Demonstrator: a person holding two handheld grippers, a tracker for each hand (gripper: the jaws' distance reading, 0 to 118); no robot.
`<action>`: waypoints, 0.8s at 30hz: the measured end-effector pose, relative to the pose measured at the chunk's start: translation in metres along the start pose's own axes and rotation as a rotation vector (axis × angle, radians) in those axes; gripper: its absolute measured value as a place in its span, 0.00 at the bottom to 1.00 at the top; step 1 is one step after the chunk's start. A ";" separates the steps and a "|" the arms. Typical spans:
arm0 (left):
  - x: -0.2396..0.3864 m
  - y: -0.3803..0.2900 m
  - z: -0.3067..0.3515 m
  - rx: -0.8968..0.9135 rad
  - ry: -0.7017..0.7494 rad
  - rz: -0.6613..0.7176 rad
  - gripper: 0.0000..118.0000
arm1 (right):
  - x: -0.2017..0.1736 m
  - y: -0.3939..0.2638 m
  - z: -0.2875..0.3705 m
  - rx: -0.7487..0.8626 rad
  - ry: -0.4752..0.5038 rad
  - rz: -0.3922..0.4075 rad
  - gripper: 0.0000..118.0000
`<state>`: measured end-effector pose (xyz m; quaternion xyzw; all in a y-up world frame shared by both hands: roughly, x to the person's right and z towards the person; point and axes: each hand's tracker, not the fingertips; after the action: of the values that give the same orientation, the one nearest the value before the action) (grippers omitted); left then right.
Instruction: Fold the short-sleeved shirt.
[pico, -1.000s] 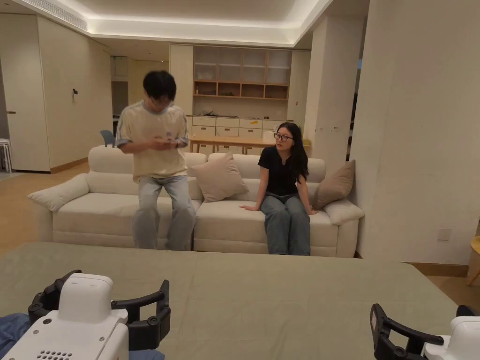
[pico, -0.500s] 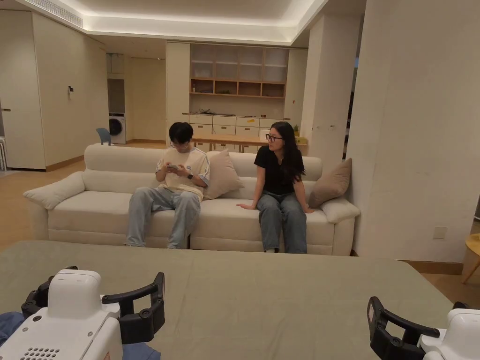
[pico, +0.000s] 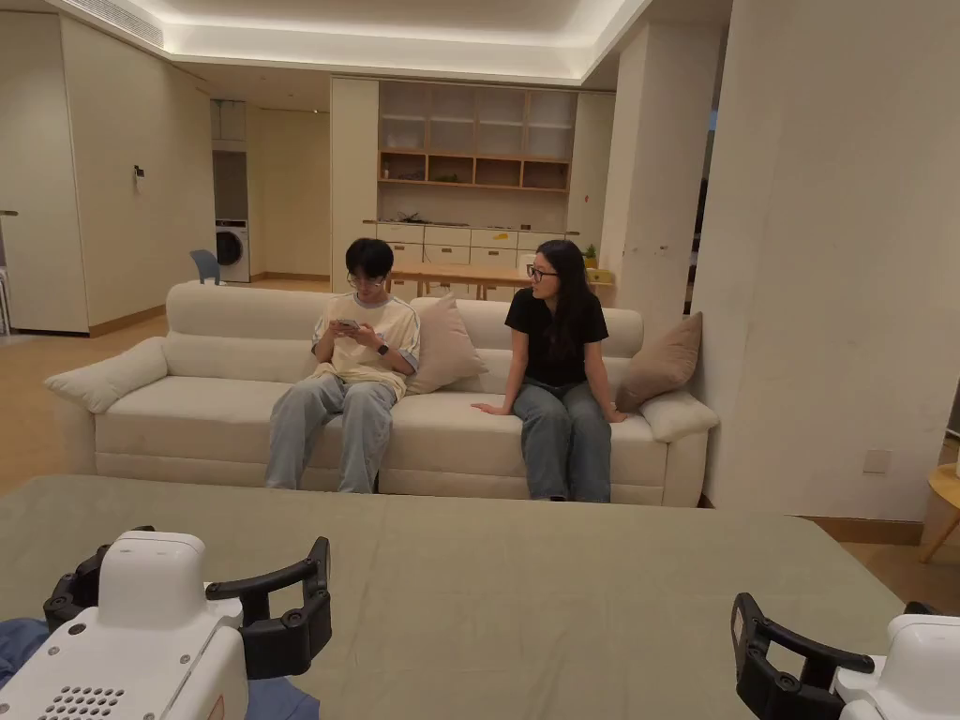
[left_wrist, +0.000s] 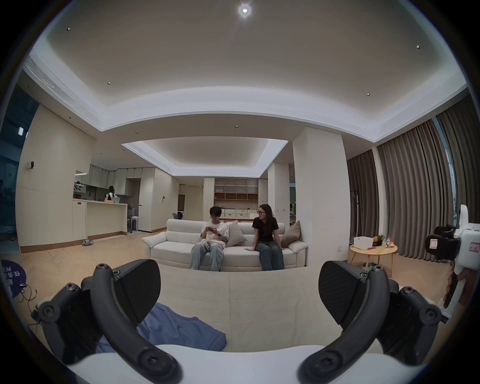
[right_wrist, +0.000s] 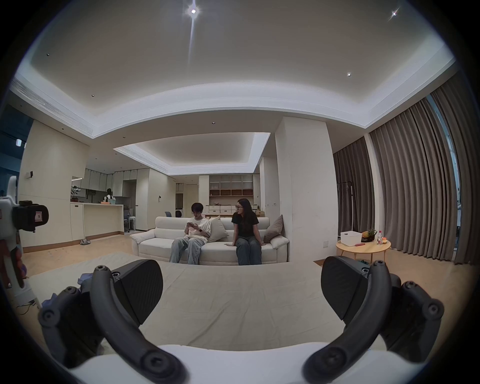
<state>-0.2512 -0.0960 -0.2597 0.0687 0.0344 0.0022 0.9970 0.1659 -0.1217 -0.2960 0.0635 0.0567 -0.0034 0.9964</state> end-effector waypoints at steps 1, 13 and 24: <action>0.000 0.000 0.000 -0.005 -0.001 -0.008 0.99 | 0.001 0.001 0.000 -0.007 0.005 -0.006 1.00; -0.001 -0.004 0.007 -0.035 -0.017 0.007 0.00 | 0.004 0.003 0.008 -0.046 0.000 -0.026 0.00; -0.005 -0.003 0.009 -0.030 -0.006 0.008 0.00 | 0.006 0.003 0.014 -0.037 -0.015 -0.015 0.00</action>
<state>-0.2555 -0.1008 -0.2506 0.0541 0.0309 0.0064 0.9980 0.1733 -0.1202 -0.2827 0.0444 0.0496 -0.0103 0.9977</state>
